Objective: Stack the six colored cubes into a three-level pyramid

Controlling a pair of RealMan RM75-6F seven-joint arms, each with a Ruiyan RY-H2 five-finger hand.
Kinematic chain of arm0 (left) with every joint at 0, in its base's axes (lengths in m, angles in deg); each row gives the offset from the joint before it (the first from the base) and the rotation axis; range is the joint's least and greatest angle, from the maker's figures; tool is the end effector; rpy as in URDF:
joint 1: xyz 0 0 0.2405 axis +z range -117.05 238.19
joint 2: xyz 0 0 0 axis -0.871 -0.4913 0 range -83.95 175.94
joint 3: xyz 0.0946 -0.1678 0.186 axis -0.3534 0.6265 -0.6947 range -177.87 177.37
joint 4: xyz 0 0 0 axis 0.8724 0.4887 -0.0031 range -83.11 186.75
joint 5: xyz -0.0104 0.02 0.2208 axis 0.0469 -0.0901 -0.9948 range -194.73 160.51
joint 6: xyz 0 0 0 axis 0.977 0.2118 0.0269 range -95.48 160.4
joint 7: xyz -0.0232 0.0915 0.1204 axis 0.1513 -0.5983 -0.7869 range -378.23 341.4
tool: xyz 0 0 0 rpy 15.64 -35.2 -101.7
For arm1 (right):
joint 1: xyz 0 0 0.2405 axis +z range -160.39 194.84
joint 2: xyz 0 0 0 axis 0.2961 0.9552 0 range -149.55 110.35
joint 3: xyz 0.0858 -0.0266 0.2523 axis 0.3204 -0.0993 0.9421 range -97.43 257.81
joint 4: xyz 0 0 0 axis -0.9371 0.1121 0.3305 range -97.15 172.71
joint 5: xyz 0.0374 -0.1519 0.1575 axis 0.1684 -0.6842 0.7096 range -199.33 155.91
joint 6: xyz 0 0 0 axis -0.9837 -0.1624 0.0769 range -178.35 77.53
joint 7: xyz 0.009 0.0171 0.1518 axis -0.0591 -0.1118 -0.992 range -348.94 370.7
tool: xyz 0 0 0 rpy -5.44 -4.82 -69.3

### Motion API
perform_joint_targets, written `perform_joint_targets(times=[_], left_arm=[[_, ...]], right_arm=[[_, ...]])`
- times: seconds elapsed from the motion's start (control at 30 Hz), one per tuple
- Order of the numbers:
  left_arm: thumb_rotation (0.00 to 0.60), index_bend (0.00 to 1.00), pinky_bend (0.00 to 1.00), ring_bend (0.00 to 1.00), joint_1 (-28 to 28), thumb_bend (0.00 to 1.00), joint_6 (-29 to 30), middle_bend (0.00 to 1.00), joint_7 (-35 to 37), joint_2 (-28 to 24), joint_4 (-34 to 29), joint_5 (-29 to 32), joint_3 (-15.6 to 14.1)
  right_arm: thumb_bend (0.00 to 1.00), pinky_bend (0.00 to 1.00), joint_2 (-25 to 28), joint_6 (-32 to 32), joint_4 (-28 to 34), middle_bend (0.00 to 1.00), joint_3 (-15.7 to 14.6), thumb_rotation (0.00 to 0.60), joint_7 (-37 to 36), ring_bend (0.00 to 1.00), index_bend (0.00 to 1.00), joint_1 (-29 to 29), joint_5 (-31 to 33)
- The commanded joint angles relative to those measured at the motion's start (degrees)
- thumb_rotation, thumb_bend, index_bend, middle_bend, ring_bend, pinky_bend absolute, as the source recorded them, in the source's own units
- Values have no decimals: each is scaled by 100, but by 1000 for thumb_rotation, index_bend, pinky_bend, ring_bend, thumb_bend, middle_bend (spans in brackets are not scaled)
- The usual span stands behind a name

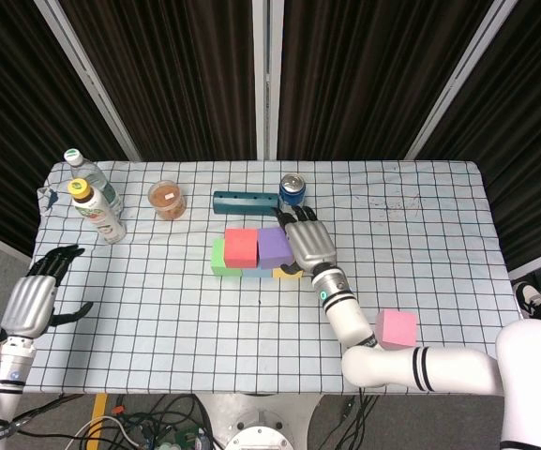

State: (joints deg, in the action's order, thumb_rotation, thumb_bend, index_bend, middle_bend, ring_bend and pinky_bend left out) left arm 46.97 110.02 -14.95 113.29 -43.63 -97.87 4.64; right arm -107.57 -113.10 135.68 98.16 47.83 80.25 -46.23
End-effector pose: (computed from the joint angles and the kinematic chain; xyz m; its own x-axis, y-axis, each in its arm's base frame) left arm -0.2911 0.2440 0.1201 0.2270 0.0683 0.9715 0.9724 -0.0712 -0.2222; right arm -0.0310 -0.3878 -0.0210 0.3345 -0.3382 0.8796 -0.9338 -0.2447 0.2611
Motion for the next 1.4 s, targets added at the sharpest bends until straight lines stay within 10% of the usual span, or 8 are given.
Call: perform_joint_targets(times=[0.03,0.33,1.4], left_arm=[[600,145,173,77,7,173,4,105,2,-7,1,0,-1],[600,145,173,78,1,173,-19,106,-75,-25,-44,39,25],[600,134,95,1,-1848,170,-2122,4,-653,1009,888,-235,179]], right_arm=[[105,0,345,22,331,162,-34,600,-236,0,0,-230,-243],[105,0,1166,229,631,161,-90,600,-899,0,0,-753,-709],[108,0,437,1102,-972,150,-50,600,-1100,0,0,-166,-300]])
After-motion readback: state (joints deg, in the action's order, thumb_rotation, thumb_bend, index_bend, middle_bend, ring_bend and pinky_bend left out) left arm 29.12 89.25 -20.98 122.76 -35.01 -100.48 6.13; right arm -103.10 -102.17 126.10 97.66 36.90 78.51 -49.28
